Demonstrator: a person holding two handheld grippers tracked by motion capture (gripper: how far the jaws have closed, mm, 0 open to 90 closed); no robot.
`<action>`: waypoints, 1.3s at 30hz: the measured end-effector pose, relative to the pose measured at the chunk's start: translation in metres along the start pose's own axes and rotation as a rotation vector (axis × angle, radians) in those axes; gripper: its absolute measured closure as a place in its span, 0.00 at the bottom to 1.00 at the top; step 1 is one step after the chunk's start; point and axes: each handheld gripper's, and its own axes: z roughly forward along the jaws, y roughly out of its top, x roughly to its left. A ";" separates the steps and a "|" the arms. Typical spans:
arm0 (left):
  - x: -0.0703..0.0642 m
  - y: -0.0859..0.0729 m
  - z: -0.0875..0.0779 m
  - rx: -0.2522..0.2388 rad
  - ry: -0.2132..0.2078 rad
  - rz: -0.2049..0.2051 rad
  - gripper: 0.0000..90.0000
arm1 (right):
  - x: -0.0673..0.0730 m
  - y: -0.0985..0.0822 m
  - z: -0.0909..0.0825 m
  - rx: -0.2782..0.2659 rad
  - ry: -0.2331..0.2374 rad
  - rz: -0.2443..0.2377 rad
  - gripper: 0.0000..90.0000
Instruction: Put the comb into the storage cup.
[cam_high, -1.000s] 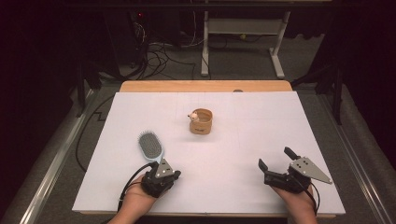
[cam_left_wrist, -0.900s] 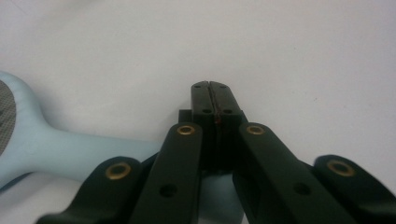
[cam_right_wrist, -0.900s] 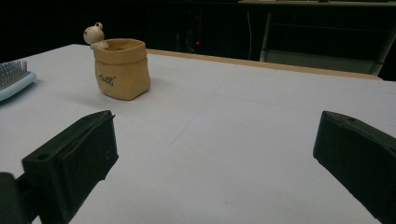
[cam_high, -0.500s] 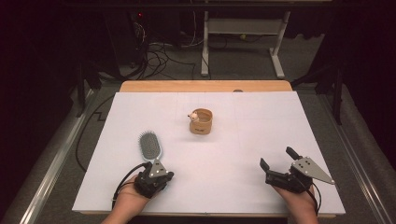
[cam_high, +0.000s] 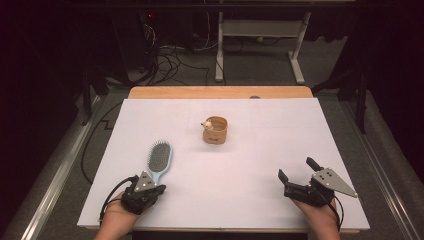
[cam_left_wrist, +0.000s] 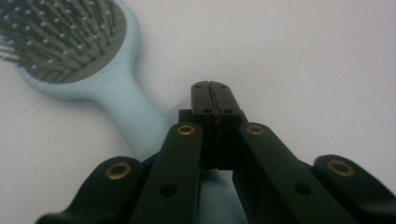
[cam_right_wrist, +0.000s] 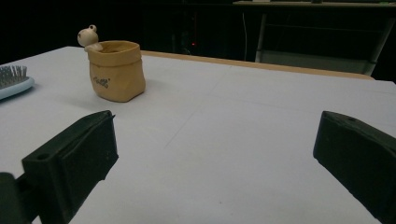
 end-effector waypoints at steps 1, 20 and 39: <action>0.003 0.000 -0.002 -0.001 0.005 -0.005 1.00 | 0.000 0.000 0.000 -0.001 0.000 0.002 0.00; 0.034 0.006 -0.014 -0.035 0.076 -0.052 1.00 | 0.000 0.001 -0.001 -0.006 -0.002 0.004 0.00; 0.038 0.016 -0.025 -0.202 -0.005 -0.132 1.00 | -0.001 0.001 -0.001 -0.008 -0.007 0.004 0.00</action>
